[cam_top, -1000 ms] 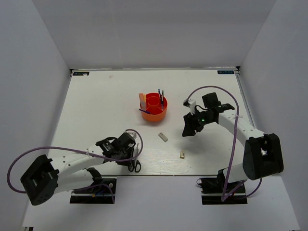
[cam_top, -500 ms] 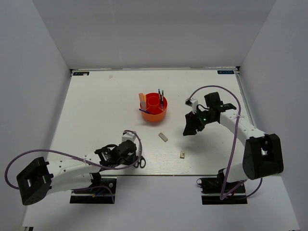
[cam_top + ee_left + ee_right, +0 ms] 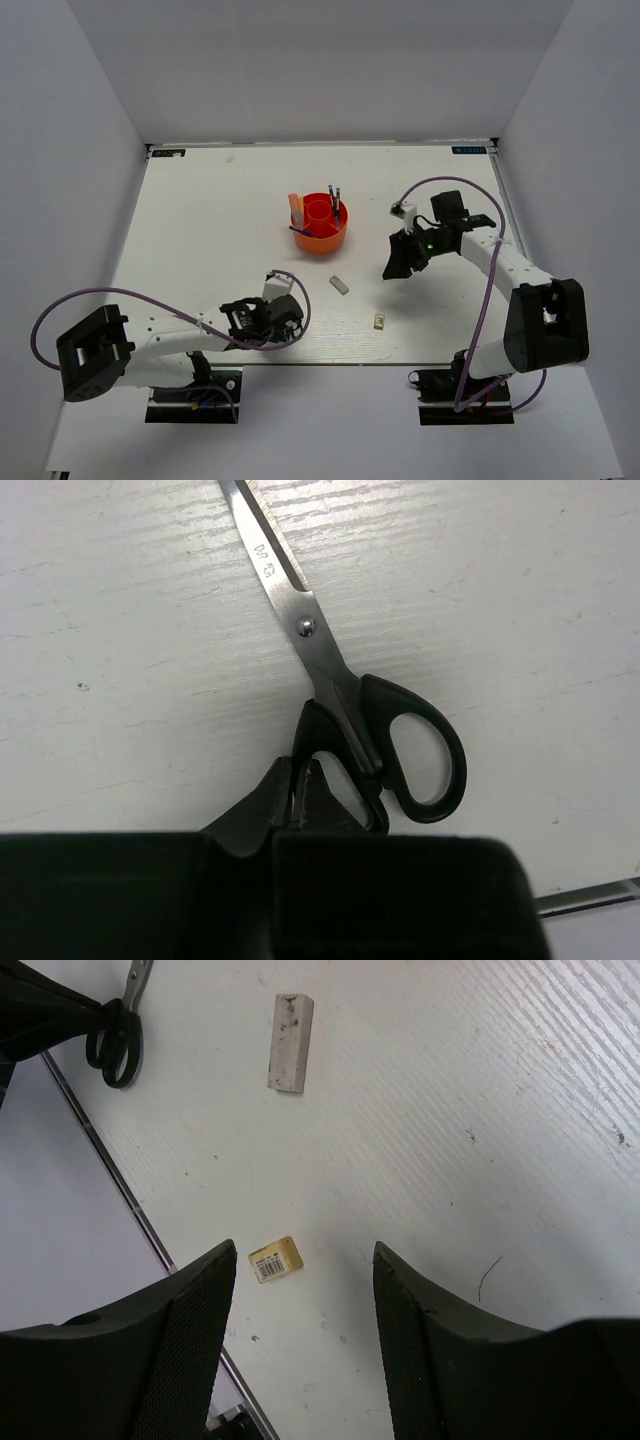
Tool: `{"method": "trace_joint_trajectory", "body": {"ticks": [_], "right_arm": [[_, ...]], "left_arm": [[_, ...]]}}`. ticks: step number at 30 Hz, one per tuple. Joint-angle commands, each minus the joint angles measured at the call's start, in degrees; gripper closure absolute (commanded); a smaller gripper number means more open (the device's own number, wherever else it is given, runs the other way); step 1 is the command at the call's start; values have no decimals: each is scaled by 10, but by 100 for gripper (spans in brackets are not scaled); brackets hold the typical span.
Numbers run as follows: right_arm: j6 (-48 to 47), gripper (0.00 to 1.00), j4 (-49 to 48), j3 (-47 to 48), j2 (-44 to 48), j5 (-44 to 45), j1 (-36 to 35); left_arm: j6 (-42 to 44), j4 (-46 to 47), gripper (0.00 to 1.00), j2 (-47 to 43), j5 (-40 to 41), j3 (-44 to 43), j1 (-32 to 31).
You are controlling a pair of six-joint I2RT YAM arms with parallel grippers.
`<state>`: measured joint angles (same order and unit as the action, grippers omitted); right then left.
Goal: Sort the stationery into containers
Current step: Pick up the scissors from the center of the board.
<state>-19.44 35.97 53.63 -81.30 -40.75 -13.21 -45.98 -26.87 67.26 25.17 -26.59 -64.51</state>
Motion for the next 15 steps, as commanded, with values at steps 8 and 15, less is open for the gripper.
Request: {"method": "trace_joint_trajectory", "body": {"ticks": [8,15], "right_arm": [[5,40,5,2,19,-28,18],[5,40,5,1,23,-35,29]], "left_arm": [[27,-154,99,31,-16,1,1],[40,-175,99,-24,-48,-85,2]]}}
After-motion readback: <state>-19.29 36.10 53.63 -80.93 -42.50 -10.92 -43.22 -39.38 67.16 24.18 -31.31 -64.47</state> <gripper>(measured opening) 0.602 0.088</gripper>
